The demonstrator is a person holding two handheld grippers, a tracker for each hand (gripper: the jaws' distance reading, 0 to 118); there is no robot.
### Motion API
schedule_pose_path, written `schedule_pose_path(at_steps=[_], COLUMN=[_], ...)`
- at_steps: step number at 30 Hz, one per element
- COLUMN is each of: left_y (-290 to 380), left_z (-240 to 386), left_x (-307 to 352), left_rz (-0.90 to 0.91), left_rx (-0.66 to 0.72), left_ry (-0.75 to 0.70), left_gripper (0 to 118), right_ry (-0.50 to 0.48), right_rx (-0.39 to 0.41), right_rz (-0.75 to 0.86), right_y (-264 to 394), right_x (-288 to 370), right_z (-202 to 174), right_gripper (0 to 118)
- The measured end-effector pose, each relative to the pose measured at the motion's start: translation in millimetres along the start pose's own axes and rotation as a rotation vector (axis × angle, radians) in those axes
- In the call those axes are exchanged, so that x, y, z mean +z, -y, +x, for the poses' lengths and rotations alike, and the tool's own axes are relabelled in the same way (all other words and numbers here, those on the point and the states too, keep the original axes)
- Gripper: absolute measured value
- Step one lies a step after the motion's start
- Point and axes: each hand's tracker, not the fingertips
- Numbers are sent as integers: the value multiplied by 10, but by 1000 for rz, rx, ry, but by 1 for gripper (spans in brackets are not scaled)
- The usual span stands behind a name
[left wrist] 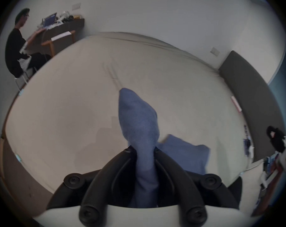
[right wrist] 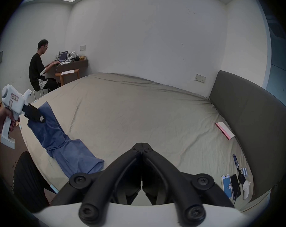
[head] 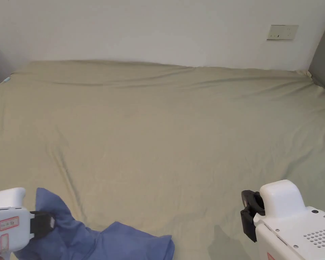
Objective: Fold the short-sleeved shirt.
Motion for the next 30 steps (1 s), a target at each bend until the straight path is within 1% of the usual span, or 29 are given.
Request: schedule_pose_path(at_steps=[3, 7, 10, 13, 16, 17, 18, 19, 20, 21, 22, 24, 26, 28, 29, 30], left_y=[47, 182, 345, 492, 669, 713, 767, 786, 779, 775, 775, 774, 690, 629, 589, 550], left_z=[271, 595, 840, 1054, 1253, 1300, 1366, 1394, 1399, 1389, 1394, 1373, 1296, 1142, 1064, 998], left_x=[-115, -508, -836, -1143, -1338, -1375, -1349, -1341, -1319, -1303, -1298, -1248, -1178, -1065, -1015, -936], left_rz=[-42, -121, -178, -227, -250, -245, -237, -229, -217, -222, -256, -325, -302, -204, -154, -106], left_rx=[-37, -83, -78, -88, -149, -153, -157, -149, -109, -69, -25, -3, 28, 47, 34, 24], left_ry=[81, 117, 147, 127, 73, 58, 47, 54, 130, 213, 348, 499, 526, 495, 459, 428], left_gripper=[11, 11, 11, 11, 12, 15, 31, 53, 84, 94, 103, 118, 118, 117, 114, 105], right_ry=[3, 11, 14, 15, 14, 13, 13, 14, 15, 15, 15, 16, 19, 19, 20, 23], right_rx=[-2, -16, -24, -27, -32, -34, -35, -35, -35, -36, -38, -37, -36, -39, -39, -38], right_rz=[0, -8, -13, -18, -22, -23, -24, -25, -26, -27, -29, -32, -31, -29, -28, -28], right_y=[21, 72, 97, 118, 134, 138, 141, 145, 150, 153, 155, 154, 151, 145, 144, 143], right_x=[25, 27, 24, 13, 5, 4, 2, -2, -6, -13, -21, -34, -33, -25, -21, -17], right_z=[21, 74, 86, 89, 100, 105, 110, 115, 123, 130, 135, 141, 145, 153, 155, 156], right_gripper=[2, 2, 2, 2, 2, 2, 2, 2, 2, 2, 2, 2, 2, 2, 2, 2])
